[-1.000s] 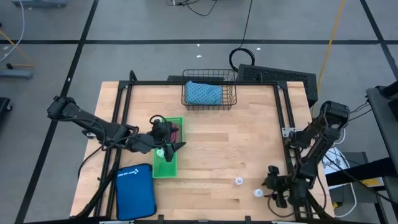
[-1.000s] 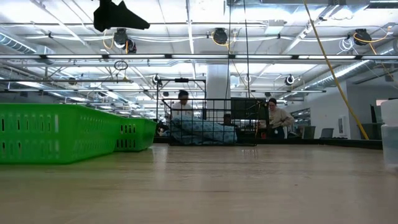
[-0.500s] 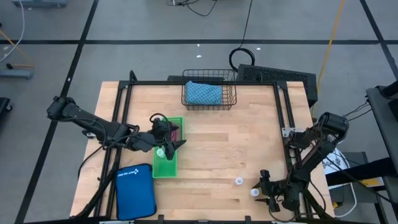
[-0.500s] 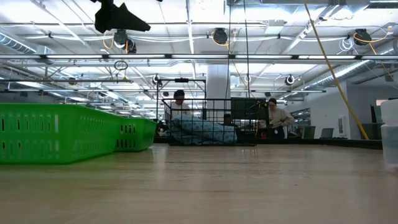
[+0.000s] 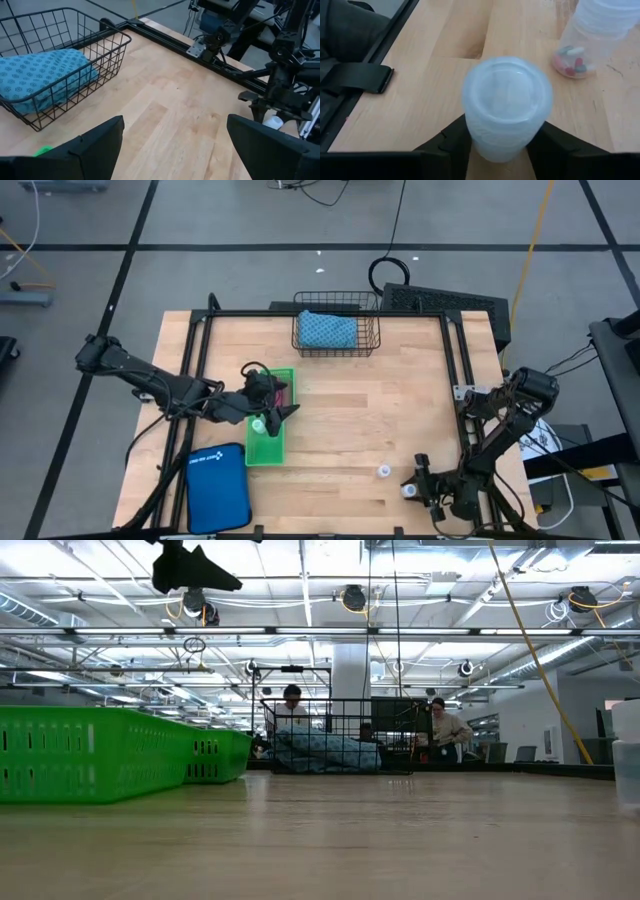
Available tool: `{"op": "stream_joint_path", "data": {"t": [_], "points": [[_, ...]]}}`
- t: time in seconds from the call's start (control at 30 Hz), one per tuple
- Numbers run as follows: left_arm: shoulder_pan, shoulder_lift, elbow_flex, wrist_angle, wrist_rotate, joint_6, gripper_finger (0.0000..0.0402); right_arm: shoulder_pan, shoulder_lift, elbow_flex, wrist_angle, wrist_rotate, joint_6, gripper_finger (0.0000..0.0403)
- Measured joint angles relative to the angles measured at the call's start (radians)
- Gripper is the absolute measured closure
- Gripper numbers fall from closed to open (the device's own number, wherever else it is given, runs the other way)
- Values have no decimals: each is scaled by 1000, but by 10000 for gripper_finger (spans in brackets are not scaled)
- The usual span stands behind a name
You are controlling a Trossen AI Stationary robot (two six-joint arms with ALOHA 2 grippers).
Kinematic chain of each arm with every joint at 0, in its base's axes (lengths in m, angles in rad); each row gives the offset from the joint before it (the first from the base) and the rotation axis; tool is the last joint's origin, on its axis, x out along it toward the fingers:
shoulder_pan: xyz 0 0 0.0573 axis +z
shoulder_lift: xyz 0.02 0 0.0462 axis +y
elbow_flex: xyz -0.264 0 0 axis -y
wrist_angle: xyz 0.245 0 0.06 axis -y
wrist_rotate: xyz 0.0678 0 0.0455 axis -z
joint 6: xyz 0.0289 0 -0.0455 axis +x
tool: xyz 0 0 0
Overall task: Pick & Place Medicine items
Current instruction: Put the bottom white pill bottle into the bottom green bin
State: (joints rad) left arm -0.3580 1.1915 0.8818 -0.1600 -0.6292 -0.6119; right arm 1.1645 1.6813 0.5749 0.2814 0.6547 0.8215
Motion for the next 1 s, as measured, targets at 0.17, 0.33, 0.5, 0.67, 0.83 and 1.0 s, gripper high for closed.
{"op": "stream_joint_path", "data": {"t": [0.17, 0.33, 0.5, 0.67, 0.83, 1.0], "points": [[3, 0, 0, 0, 2, -46, 39, 0, -45, 0, -41, -9, 0, 266], [33, 0, 0, 16, 114, -77, 39, -27, -169, 0, -103, 0, -28, 259], [85, 0, 10, 57, 250, -18, 39, -127, -296, 0, -100, -1, -217, 259], [123, 61, 119, -80, 337, 76, 39, -295, -382, 0, -83, -6, -437, 265], [147, 219, 354, -409, 370, 150, 39, -508, -391, 1, -33, -115, -612, 255], [155, 392, 570, -617, 375, 262, 39, -710, -351, 1, 63, -211, -720, 262]]}}
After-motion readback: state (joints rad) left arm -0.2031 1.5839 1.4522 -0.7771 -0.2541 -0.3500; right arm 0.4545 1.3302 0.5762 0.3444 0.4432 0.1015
